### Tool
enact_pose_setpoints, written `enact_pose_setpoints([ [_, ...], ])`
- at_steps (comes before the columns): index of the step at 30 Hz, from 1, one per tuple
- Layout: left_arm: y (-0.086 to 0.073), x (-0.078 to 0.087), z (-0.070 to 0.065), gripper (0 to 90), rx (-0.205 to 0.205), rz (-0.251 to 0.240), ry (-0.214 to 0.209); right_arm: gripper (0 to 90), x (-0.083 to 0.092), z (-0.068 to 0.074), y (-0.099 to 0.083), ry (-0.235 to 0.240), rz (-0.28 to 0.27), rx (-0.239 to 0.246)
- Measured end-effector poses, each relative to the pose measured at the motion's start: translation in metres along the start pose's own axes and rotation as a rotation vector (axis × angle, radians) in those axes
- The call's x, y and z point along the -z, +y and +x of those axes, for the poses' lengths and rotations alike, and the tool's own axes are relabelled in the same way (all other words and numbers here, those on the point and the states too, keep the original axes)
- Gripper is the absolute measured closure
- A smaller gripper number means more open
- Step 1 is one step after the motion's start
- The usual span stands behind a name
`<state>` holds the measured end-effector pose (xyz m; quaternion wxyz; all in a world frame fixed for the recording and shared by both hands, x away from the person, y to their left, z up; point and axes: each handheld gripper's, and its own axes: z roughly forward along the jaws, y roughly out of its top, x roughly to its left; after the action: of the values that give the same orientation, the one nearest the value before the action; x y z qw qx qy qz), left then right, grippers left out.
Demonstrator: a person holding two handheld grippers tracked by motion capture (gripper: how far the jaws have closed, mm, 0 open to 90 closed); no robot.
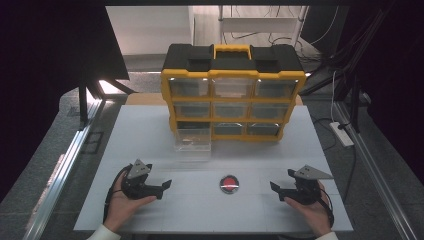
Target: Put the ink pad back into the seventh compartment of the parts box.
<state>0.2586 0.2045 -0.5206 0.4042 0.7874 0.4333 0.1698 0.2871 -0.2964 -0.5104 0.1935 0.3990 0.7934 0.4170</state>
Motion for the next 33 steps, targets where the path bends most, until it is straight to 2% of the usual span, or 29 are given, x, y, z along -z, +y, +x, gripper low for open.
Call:
enact_pose_setpoints([
  [10,0.001,0.003,0.001,6.9,0.006,-0.016,0.0,16.7,0.0,-0.001,-0.001,-0.007,0.006,-0.004],
  [14,0.003,0.004,0.0,7.0,-0.006,-0.018,0.008,16.9,0.0,-0.002,0.0,-0.004,0.003,-0.009],
  [33,0.01,0.004,-0.004,7.2,-0.017,-0.019,-0.039,17.2,-0.001,0.0,0.0,-0.014,0.007,-0.005],
])
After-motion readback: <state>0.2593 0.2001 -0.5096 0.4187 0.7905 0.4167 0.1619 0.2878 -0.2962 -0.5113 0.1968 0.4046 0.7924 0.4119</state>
